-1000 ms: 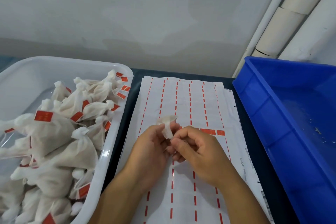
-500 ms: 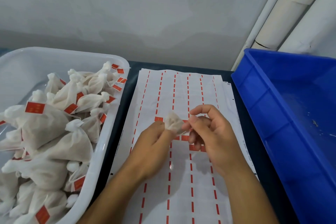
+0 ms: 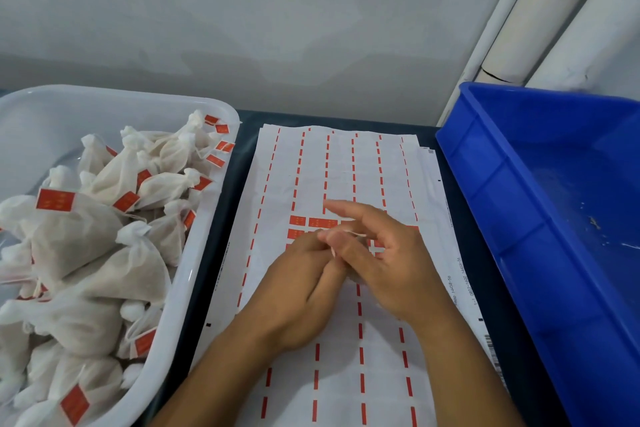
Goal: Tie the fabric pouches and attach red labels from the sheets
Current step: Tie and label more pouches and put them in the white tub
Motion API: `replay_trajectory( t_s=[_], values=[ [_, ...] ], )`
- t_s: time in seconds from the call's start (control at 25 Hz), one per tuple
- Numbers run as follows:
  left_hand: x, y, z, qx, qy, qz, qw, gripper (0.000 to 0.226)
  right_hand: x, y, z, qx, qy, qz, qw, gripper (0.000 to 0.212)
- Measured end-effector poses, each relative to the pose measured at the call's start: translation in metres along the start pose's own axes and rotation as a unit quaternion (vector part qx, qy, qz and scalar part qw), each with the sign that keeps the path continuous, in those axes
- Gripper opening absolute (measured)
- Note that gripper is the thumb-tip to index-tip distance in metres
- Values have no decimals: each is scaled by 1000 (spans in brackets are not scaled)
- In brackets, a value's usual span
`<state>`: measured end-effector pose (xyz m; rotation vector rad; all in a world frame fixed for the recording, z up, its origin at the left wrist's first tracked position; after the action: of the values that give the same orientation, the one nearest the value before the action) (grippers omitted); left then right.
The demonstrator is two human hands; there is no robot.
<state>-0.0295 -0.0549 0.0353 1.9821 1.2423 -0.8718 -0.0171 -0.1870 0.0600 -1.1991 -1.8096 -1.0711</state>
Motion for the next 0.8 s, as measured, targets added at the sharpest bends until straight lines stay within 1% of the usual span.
replay_trajectory(
  t_s=[0.08, 0.16, 0.28, 0.44, 0.56, 0.68, 0.8],
  values=[
    [4, 1, 1, -1, -45, -31, 998, 48, -2, 0, 0, 16, 10, 13, 1000, 36],
    [9, 2, 0, -9, -92, -72, 993, 54, -3, 0, -3, 6, 14, 9, 1000, 33],
    [17, 2, -4, -38, -139, -127, 981, 47, -3, -1, -7, 0, 31, 12, 999, 23],
    [20, 4, -12, -56, -157, -171, 971, 46, -1, -3, -5, 34, 47, 9, 998, 12],
    [19, 4, -14, -58, -198, -191, 959, 48, 3, -4, -3, 61, 22, -19, 998, 6],
    [18, 3, -16, -63, -210, -198, 955, 47, 7, -4, 1, 83, -27, -42, 995, 13],
    [20, 1, -18, -73, -225, -223, 946, 45, 7, -4, 1, 69, -80, -67, 992, 18]
  ],
)
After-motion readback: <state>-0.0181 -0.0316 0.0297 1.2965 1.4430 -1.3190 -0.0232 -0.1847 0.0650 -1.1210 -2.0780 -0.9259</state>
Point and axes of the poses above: each hand's wrist, its own y-axis towards the middle knuckle, its own z-axis out of the palm, x = y × z, the point moved 5 cm from there along y, towards the middle knuckle, and after that the axes turned 1 degree about y, right-handed, at the moved point
